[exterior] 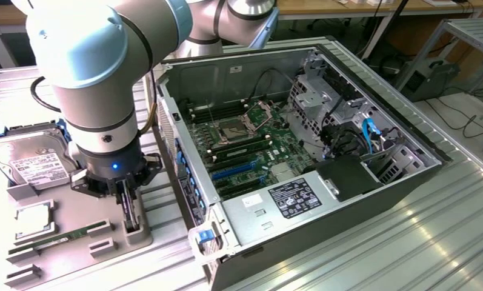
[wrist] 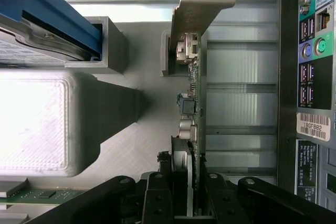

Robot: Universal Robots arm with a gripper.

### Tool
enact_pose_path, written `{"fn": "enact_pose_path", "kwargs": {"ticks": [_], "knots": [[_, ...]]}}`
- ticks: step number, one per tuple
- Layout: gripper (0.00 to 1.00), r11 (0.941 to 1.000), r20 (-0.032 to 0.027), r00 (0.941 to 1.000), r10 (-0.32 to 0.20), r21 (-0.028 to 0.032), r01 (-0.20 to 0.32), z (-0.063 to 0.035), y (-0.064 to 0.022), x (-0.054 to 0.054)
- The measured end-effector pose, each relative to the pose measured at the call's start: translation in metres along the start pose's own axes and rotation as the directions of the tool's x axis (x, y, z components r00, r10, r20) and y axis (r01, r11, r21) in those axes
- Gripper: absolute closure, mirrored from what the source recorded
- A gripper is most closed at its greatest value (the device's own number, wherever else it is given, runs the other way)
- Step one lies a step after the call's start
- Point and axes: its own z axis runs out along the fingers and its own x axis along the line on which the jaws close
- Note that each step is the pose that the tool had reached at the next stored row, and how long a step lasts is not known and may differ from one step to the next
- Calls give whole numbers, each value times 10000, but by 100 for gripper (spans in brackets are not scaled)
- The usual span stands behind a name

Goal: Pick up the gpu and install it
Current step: 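Pick up the gpu and move the gpu toward the slot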

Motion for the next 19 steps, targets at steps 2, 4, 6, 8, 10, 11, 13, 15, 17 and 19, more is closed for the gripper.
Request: {"fn": "enact_pose_path", "kwargs": {"ticks": [2, 4, 6, 8, 10, 11, 13, 15, 17, 19], "knots": [[72, 10000, 0, 10000, 0, 0, 0, -26, 1, 1], [72, 10000, -1, 10000, 0, 1, 0, -65, 3, 2], [72, 10000, 0, 10000, 0, 0, 0, -94, 4, 3], [72, 10000, 0, 10000, 0, 1, 0, -125, 6, 4], [72, 10000, -1, 10000, -1, 7, 1, -159, 7, 4], [72, 10000, -1, 10000, 0, 10, 0, -175, 8, 5], [72, 10000, -1, 10000, 0, 10, 0, -209, 9, 6], [72, 10000, 0, 10000, 0, 11, 0, -261, 12, 7], [72, 10000, -1, 10000, 1, 11, -1, -302, 14, 9], [72, 10000, -1, 10000, 1, 11, -1, -341, 16, 10]]}}
